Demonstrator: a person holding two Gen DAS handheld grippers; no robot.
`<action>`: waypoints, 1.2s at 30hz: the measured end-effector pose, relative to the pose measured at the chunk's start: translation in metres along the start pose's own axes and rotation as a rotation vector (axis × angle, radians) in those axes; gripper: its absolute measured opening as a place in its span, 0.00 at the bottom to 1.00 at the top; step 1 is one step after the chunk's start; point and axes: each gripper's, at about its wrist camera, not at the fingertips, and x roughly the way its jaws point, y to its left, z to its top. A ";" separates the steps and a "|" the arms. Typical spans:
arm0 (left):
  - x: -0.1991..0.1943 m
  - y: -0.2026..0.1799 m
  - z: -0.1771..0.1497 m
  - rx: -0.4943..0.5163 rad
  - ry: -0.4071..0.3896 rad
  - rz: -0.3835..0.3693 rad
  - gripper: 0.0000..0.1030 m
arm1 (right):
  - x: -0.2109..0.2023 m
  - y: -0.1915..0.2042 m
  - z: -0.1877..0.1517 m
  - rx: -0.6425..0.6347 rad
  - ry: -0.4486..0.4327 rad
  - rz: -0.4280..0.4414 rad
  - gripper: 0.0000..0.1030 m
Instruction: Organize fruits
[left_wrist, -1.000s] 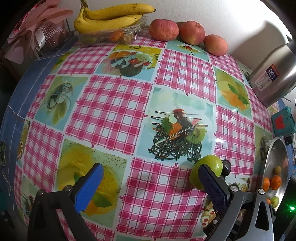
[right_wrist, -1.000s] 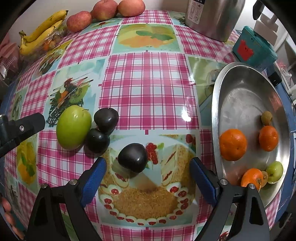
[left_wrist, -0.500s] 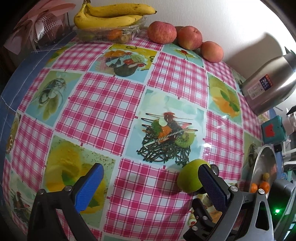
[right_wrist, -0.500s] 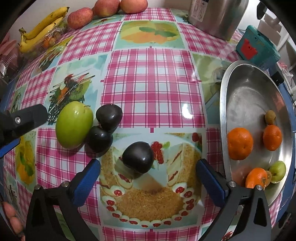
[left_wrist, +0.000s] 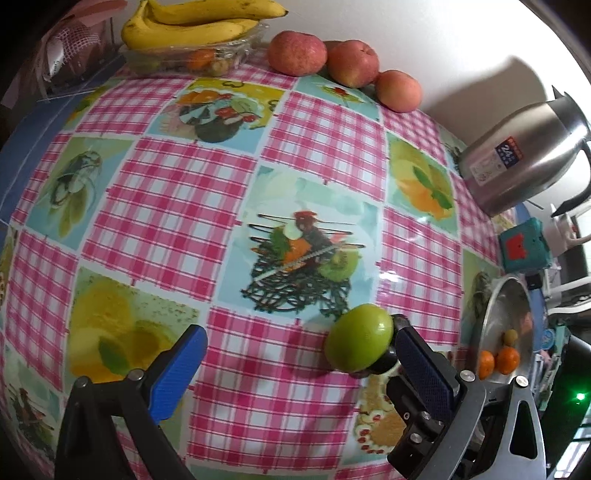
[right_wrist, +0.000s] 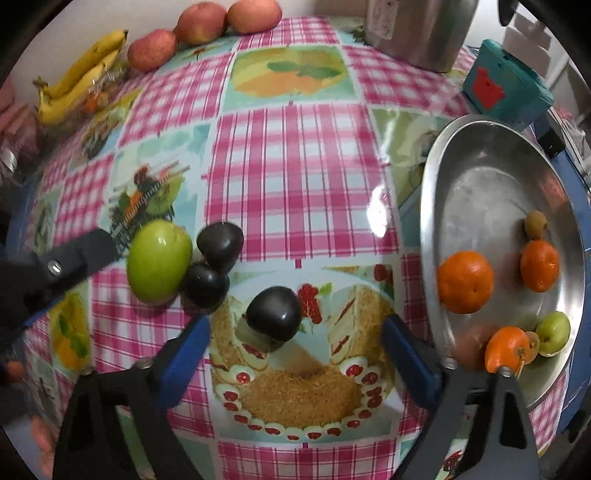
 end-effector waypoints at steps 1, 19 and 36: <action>0.001 -0.002 0.000 0.006 0.002 -0.013 1.00 | -0.002 0.000 0.000 0.002 -0.007 0.001 0.82; 0.029 -0.014 -0.008 -0.043 0.098 -0.178 0.63 | 0.001 0.004 -0.001 -0.017 -0.001 0.024 0.44; 0.017 -0.005 -0.007 -0.054 0.073 -0.155 0.46 | -0.014 0.003 -0.001 0.021 -0.025 0.075 0.29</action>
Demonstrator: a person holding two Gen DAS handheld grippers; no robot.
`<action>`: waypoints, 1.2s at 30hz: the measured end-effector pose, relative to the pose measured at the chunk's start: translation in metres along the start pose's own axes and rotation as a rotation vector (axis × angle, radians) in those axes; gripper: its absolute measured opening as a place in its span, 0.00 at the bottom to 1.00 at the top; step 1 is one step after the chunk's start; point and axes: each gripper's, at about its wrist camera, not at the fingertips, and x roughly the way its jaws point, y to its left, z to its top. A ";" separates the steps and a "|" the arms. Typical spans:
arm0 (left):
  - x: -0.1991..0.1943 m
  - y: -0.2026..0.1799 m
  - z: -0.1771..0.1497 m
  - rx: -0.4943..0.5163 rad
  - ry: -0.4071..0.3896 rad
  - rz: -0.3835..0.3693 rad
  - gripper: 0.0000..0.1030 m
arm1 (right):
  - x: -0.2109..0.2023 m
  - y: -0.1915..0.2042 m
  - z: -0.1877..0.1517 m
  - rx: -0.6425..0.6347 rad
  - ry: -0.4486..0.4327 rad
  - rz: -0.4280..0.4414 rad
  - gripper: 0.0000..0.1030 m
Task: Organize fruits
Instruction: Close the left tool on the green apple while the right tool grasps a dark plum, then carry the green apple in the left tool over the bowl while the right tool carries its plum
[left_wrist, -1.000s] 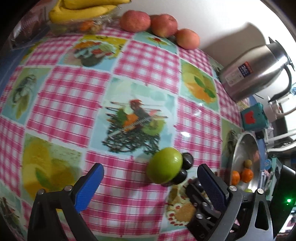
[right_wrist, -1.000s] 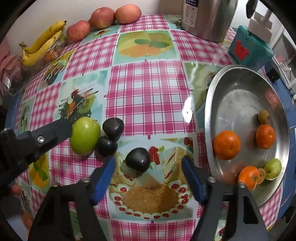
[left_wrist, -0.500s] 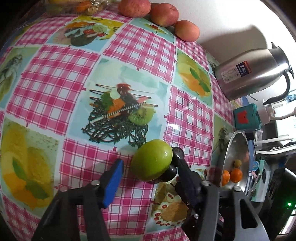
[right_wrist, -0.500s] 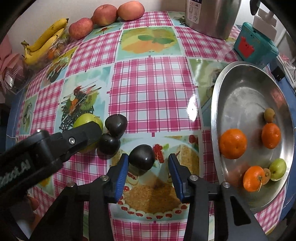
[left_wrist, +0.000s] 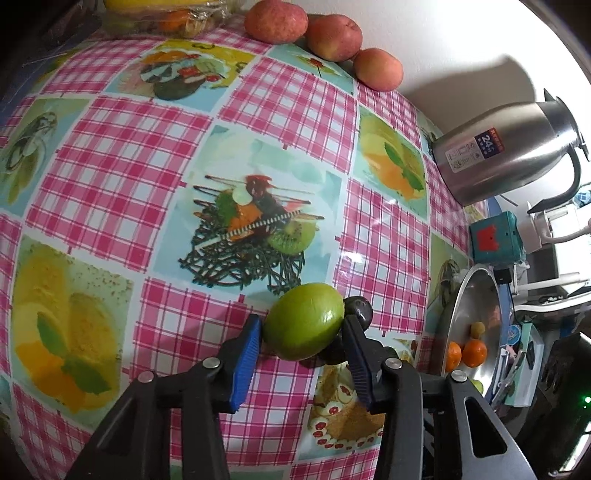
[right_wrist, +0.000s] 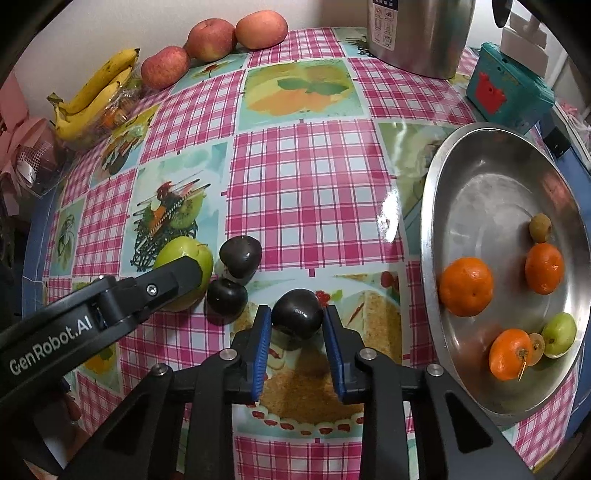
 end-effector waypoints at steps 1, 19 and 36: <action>-0.002 0.000 0.001 0.001 -0.005 0.001 0.44 | -0.002 0.000 0.000 0.004 -0.004 0.006 0.29; -0.005 0.006 0.006 -0.017 -0.049 0.000 0.60 | -0.018 -0.006 -0.001 0.034 -0.031 0.042 0.29; 0.005 -0.010 0.003 0.001 -0.050 -0.050 0.40 | -0.023 -0.015 0.001 0.076 -0.036 0.067 0.29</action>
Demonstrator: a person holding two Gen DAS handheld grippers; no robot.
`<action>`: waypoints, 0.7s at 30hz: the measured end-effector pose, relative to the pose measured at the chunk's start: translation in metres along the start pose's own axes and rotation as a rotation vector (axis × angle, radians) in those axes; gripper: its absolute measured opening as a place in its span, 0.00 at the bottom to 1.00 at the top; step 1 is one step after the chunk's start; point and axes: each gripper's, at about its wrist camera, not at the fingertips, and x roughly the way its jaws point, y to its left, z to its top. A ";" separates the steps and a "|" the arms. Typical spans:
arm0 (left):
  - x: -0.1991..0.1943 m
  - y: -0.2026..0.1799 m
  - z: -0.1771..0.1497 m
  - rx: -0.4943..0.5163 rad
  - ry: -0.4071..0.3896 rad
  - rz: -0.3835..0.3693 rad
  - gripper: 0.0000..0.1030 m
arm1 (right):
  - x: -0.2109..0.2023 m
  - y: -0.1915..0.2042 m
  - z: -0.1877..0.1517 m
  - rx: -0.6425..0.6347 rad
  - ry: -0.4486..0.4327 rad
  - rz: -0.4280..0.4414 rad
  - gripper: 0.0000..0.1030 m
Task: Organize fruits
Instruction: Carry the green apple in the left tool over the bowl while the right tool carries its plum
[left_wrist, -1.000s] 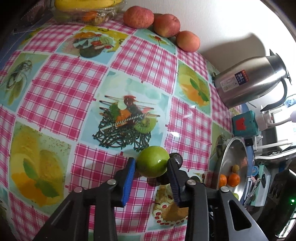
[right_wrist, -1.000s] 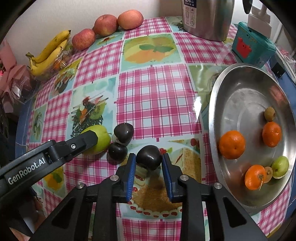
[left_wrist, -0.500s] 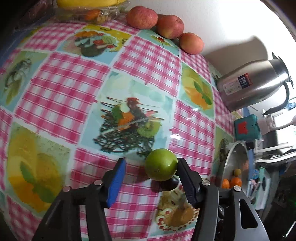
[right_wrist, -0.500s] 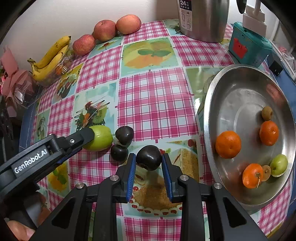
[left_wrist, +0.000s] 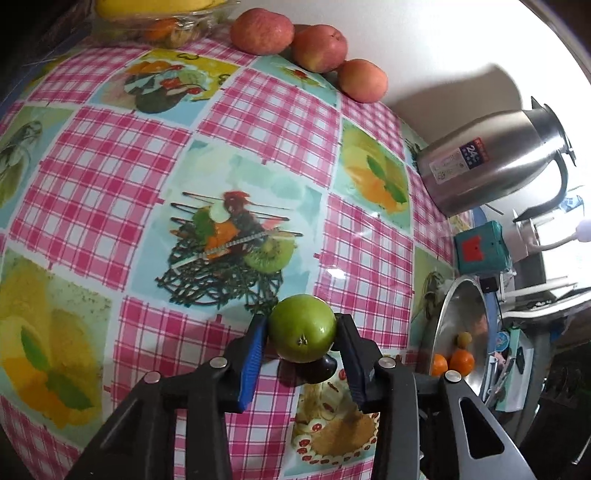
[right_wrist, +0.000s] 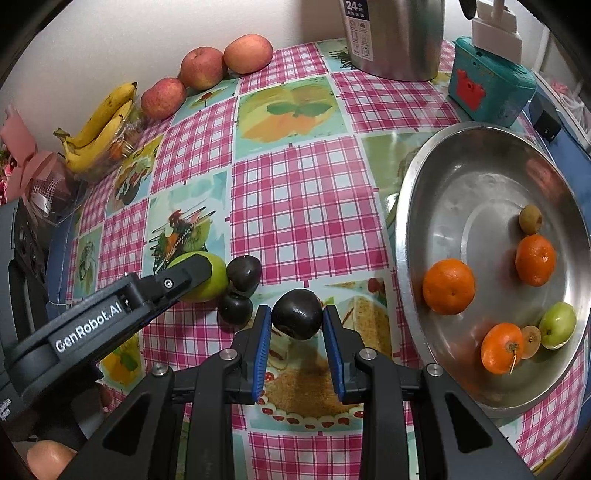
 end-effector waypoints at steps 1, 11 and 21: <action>-0.003 0.001 0.001 -0.006 -0.009 0.015 0.40 | -0.001 -0.001 0.000 0.002 -0.001 0.003 0.29; -0.045 0.005 0.010 -0.034 -0.122 0.021 0.40 | -0.015 -0.010 0.004 0.043 -0.034 0.044 0.29; -0.066 -0.014 0.005 0.009 -0.164 0.017 0.40 | -0.037 -0.049 0.013 0.138 -0.084 0.030 0.29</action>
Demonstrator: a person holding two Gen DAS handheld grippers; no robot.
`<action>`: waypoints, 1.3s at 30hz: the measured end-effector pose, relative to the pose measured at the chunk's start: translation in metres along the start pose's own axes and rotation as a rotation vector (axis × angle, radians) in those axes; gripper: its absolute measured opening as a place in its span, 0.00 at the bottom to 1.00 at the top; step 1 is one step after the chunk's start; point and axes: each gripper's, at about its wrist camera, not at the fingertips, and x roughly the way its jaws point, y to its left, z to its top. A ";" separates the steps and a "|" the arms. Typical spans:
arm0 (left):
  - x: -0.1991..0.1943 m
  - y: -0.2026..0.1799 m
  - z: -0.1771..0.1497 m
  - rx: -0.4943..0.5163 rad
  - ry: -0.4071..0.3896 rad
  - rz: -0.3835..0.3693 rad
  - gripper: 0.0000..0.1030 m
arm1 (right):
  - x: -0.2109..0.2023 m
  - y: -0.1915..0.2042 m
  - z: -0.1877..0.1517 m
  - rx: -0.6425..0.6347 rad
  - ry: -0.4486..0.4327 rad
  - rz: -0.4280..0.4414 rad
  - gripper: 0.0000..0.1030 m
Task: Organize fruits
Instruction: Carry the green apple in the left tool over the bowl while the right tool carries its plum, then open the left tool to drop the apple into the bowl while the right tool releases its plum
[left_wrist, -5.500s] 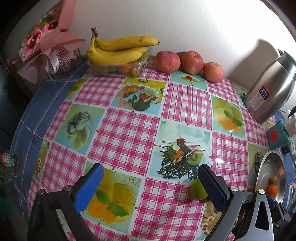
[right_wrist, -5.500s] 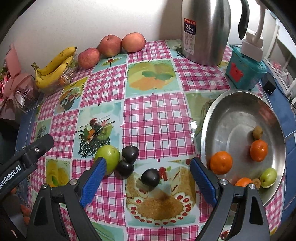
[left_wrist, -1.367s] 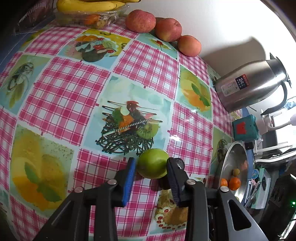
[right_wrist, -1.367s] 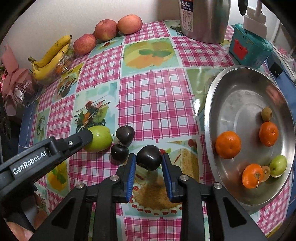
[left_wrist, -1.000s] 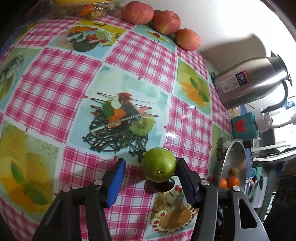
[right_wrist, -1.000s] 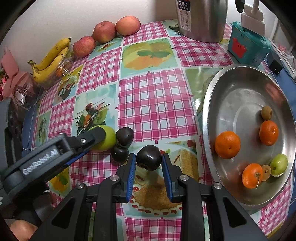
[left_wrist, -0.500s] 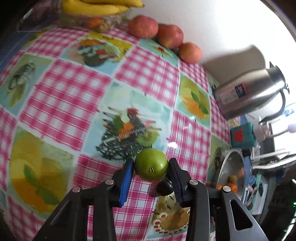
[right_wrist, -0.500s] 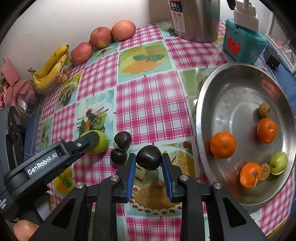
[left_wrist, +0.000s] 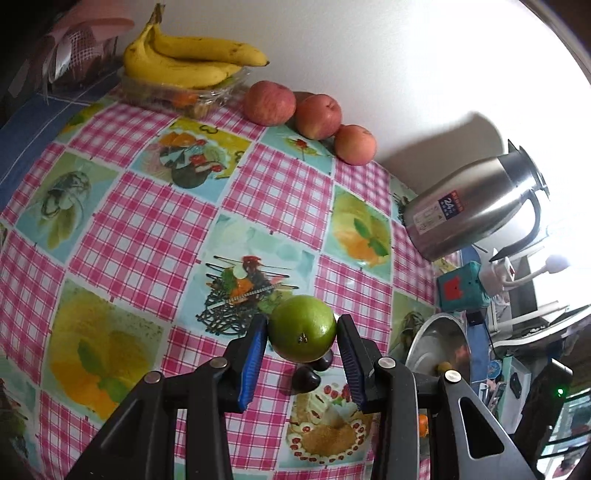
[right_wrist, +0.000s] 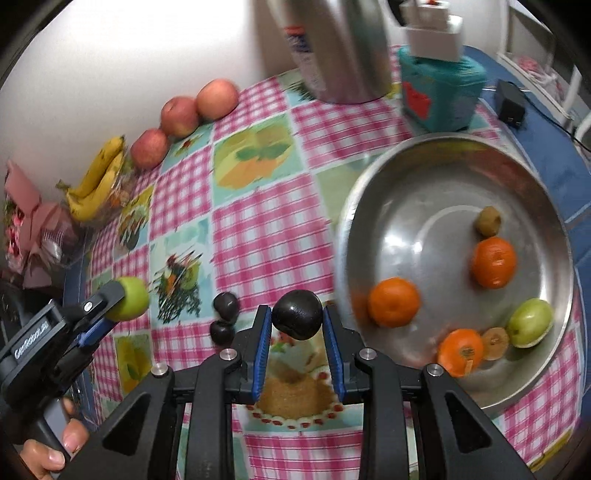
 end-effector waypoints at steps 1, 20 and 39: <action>0.000 -0.003 -0.001 0.007 0.001 -0.001 0.40 | -0.003 -0.006 0.002 0.014 -0.005 -0.020 0.29; 0.028 -0.115 -0.064 0.298 0.119 -0.082 0.40 | -0.052 -0.134 0.013 0.313 -0.137 -0.176 0.29; 0.073 -0.165 -0.113 0.467 0.210 -0.070 0.40 | -0.039 -0.155 0.009 0.372 -0.092 -0.190 0.29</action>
